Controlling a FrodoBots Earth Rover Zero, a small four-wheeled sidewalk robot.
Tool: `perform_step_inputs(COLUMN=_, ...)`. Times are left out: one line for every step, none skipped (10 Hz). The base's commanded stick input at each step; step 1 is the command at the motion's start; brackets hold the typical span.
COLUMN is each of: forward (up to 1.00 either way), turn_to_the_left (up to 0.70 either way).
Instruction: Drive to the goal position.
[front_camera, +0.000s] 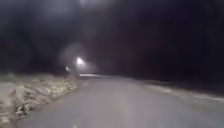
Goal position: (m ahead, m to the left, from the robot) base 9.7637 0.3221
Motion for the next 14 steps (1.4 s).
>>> perform_step_inputs(forward=1.0, turn_to_the_left=0.05)
perform_step_inputs(forward=1.0, turn_to_the_left=0.05)
perform_step_inputs(forward=1.0, turn_to_the_left=0.05)
perform_step_inputs(forward=1.0, turn_to_the_left=0.05)
perform_step_inputs(forward=1.0, turn_to_the_left=0.05)
perform_step_inputs(forward=1.0, turn_to_the_left=0.05)
perform_step_inputs(forward=1.0, turn_to_the_left=0.05)
perform_step_inputs(forward=1.0, turn_to_the_left=0.04)
perform_step_inputs(forward=1.0, turn_to_the_left=0.04)
perform_step_inputs(forward=1.0, turn_to_the_left=0.04)
perform_step_inputs(forward=1.0, turn_to_the_left=0.05)
perform_step_inputs(forward=1.0, turn_to_the_left=0.05)
perform_step_inputs(forward=1.0, turn_to_the_left=0.06)
perform_step_inputs(forward=1.0, turn_to_the_left=0.06)
